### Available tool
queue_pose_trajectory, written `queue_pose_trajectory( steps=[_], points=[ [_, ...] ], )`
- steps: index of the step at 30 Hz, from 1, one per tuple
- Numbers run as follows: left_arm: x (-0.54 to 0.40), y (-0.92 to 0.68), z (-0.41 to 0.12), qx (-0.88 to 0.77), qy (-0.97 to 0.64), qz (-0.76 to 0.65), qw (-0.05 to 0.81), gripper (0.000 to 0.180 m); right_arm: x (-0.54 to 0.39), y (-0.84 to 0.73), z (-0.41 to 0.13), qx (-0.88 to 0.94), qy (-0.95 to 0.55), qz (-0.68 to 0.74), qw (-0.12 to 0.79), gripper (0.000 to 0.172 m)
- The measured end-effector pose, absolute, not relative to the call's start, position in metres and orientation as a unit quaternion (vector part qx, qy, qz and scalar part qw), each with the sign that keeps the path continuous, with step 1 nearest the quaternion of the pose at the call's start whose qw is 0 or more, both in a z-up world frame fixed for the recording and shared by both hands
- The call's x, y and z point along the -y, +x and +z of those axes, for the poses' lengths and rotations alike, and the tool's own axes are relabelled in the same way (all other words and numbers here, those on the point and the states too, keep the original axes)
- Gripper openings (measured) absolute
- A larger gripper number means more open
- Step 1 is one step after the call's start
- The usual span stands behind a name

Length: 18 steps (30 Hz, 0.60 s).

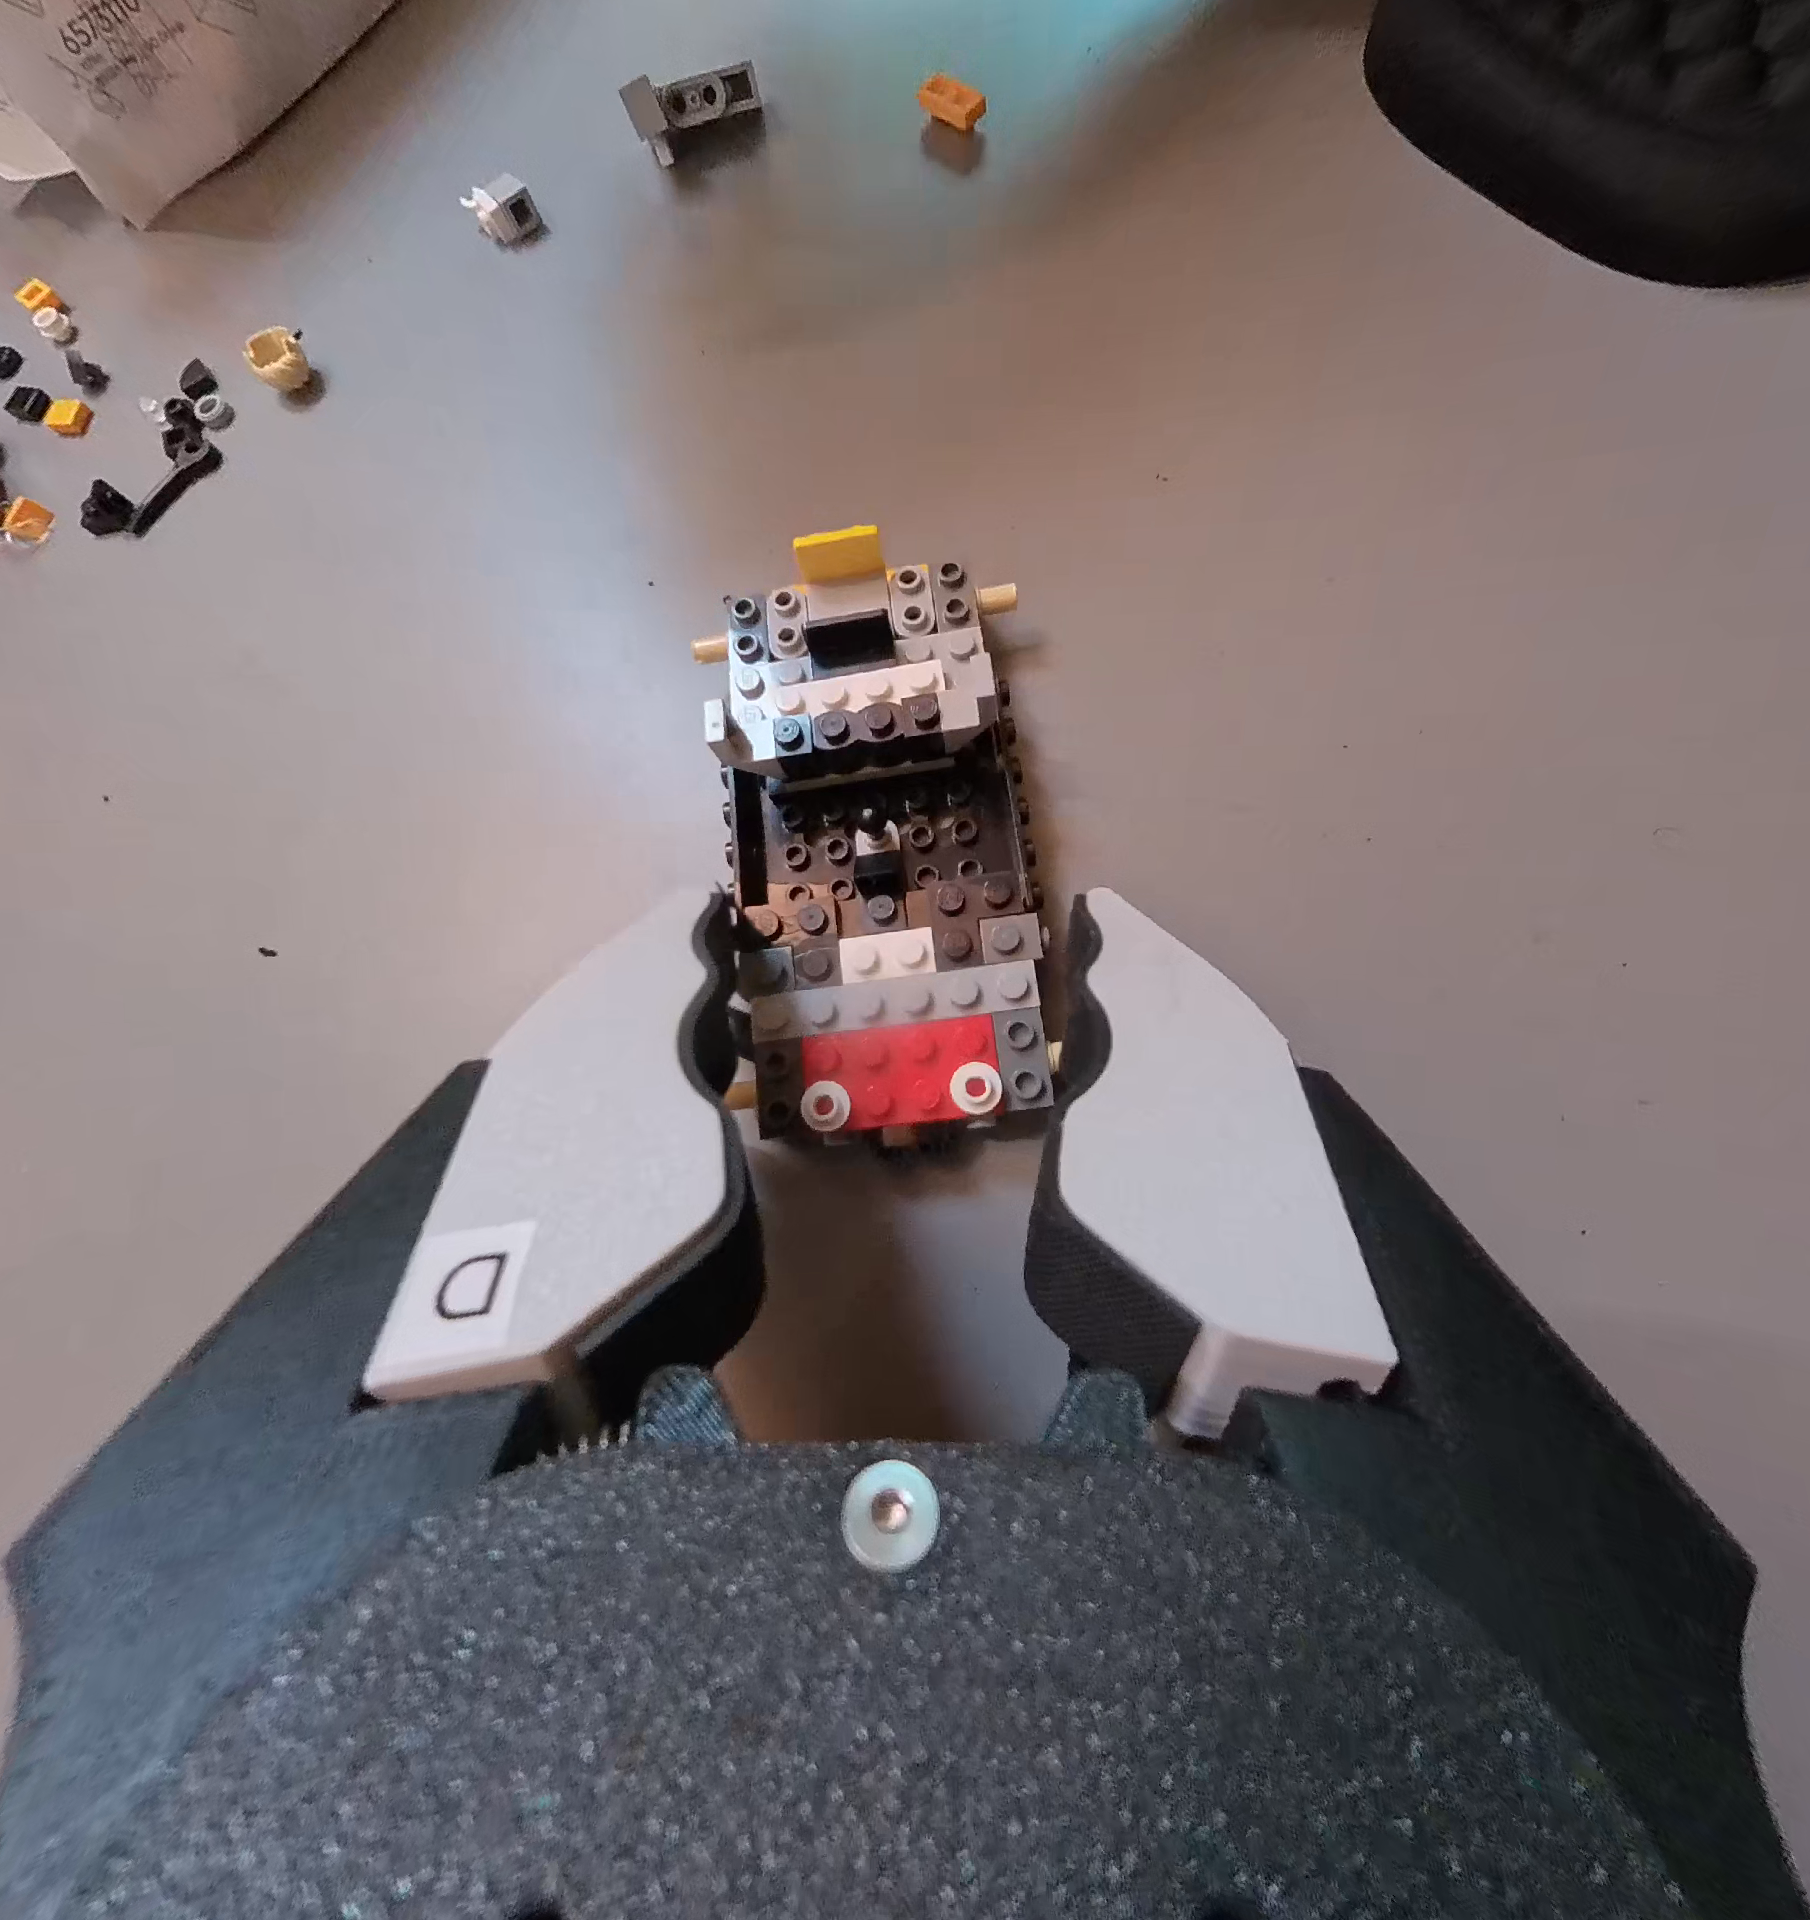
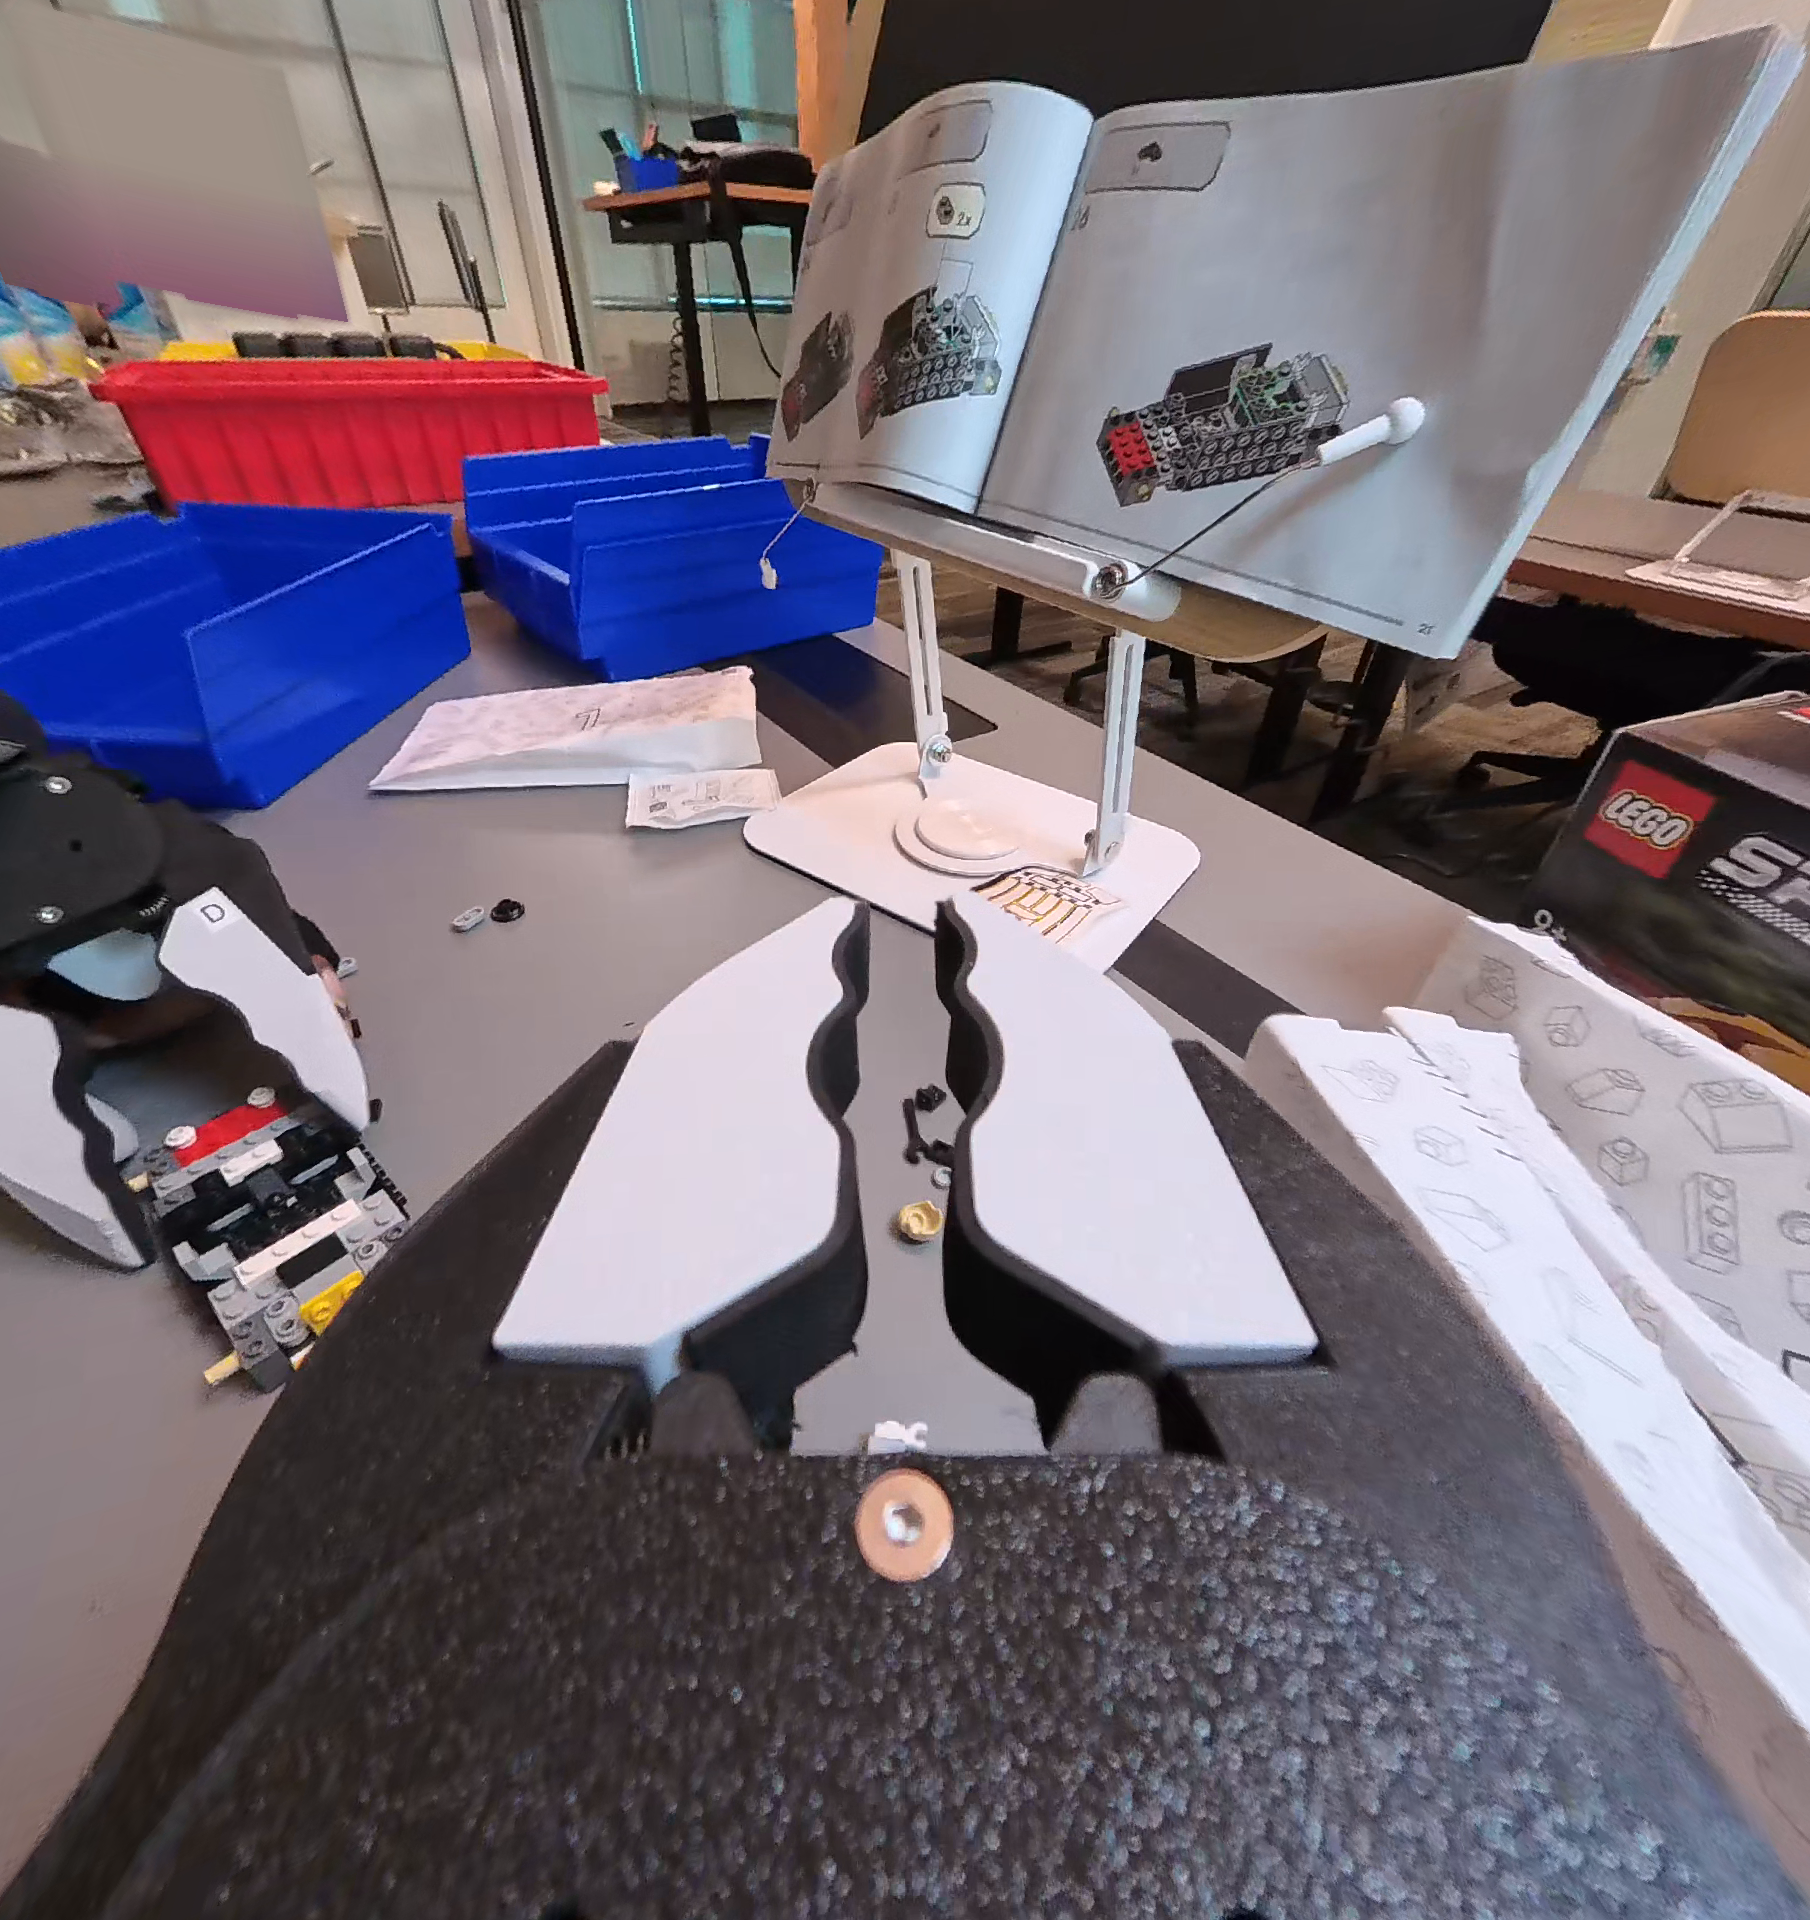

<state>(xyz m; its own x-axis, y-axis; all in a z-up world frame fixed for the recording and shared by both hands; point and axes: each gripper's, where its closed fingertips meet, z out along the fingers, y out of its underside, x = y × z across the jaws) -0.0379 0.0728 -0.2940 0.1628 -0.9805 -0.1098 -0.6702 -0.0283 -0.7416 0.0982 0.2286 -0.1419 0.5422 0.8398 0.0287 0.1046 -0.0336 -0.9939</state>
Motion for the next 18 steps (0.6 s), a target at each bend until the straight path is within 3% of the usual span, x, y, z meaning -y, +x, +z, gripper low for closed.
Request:
queue_pose_trajectory(
  steps=[13,18],
  points=[
    [-0.077,-0.043,-0.294,-0.597,-0.693,-0.217,0.342,0.055,-0.229,0.100,-0.144,0.375,-0.652,0.288,0.593,0.013],
    [-0.080,-0.044,-0.294,-0.591,-0.697,-0.215,0.345,0.055,-0.226,0.113,-0.157,0.421,-0.689,0.223,0.546,0.024]
  ],
)
